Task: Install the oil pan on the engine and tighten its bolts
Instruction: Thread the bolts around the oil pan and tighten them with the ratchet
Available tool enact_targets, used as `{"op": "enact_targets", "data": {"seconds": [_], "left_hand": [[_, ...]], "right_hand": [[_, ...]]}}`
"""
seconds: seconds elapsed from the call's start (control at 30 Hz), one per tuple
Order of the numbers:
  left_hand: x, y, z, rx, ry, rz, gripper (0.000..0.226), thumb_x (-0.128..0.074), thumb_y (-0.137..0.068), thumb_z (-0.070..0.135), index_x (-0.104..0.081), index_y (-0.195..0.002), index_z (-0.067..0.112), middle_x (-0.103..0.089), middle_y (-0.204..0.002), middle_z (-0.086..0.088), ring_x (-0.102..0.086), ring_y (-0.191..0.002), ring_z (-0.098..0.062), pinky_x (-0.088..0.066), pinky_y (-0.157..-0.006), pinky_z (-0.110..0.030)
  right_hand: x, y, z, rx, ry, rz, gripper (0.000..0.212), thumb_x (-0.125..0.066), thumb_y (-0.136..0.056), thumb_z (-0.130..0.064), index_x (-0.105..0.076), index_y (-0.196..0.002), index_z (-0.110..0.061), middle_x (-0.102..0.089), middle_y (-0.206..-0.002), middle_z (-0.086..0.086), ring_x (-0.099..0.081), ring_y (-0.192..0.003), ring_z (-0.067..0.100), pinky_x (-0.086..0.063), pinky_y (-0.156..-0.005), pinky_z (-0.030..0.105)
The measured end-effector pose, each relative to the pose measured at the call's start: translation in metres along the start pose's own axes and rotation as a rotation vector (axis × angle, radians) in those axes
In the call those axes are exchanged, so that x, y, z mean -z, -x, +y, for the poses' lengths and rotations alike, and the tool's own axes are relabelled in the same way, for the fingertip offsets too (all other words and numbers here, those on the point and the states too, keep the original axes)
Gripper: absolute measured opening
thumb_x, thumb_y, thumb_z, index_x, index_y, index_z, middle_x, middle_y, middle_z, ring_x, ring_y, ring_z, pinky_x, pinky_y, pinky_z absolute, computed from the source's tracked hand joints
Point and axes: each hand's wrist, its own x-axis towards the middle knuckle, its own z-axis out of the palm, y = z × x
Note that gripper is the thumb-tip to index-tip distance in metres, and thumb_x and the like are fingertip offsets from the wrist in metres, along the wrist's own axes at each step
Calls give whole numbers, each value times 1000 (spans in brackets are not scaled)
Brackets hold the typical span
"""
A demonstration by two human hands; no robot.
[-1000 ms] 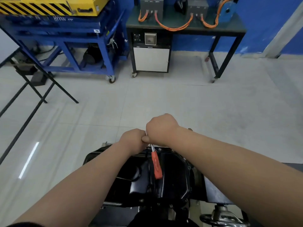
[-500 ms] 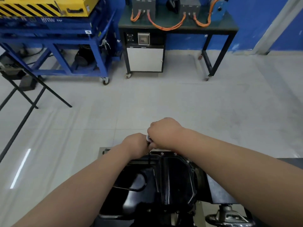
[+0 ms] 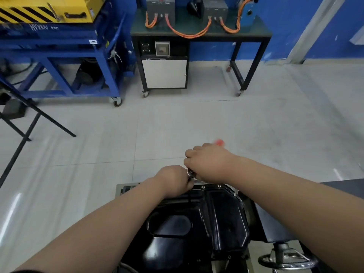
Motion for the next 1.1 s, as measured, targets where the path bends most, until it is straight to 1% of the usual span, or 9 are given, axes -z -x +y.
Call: {"op": "enact_targets", "data": {"seconds": [0.07,0.23,0.4,0.47,0.63,0.7,0.8,0.87,1.1], "left_hand": [[0,1,-1,15,6,38,36,-30,-94,37,-55,-79,16,-64,-87,-10,-58,-76,-29,-34,-58,-29],[8,0,-2,148,93,-54,25,-38,-88,27,-46,-66,17,-64,-87,-7,-51,-71,-24,-34,-59,-26],[6,2,5,19,-57,27,42,-30,-98,35,-63,-93,10,-65,-94,-13,-60,-87,-30,-34,-59,-29],[6,3,4,49,-44,41,43,-30,-96,39,-63,-89,12,-65,-93,-12,-60,-87,-29,-35,-60,-29],[8,6,3,176,100,-40,23,-40,-88,31,-51,-73,18,-66,-92,-7,-60,-84,-27,-36,-61,-26],[7,7,6,143,104,-26,27,-40,-91,33,-53,-76,15,-65,-90,-10,-60,-85,-29,-35,-60,-28],[3,5,10,60,5,47,35,-35,-94,34,-60,-87,11,-65,-89,-12,-60,-85,-30,-35,-58,-29],[4,4,11,69,-15,81,35,-36,-93,35,-62,-87,12,-65,-89,-11,-60,-84,-29,-35,-59,-28],[5,7,3,140,149,24,30,-42,-89,33,-43,-64,16,-64,-85,-9,-60,-82,-29,-34,-59,-27]], "right_hand": [[5,1,3,26,26,10,26,-43,-94,-31,-59,-107,-16,-53,-107,6,-52,-98,26,-38,-82,39],[2,-6,-12,-244,-84,-145,44,-39,-90,-53,-50,-65,-19,-54,-74,-1,-47,-58,18,-31,-55,27],[3,-1,4,63,106,-8,17,-49,-90,-18,-57,-105,-17,-52,-108,3,-51,-100,23,-38,-76,35],[6,1,6,74,113,26,16,-50,-90,-21,-59,-103,-19,-52,-107,2,-49,-101,23,-36,-78,35],[-2,-3,-11,-221,-84,-161,44,-39,-90,-53,-46,-61,-21,-49,-69,-1,-46,-58,17,-30,-59,28],[-1,-1,-9,-165,-77,-138,36,-42,-91,-48,-54,-70,-21,-55,-80,1,-51,-65,18,-32,-58,27],[0,3,6,91,38,-27,22,-47,-92,-30,-58,-106,-18,-53,-109,3,-51,-100,24,-38,-77,34],[2,5,11,123,36,16,22,-48,-91,-26,-57,-110,-18,-51,-111,3,-49,-105,24,-37,-86,34],[-4,-1,-12,-220,-97,-142,37,-41,-90,-51,-56,-71,-23,-55,-77,-1,-48,-62,17,-31,-63,30]]}}
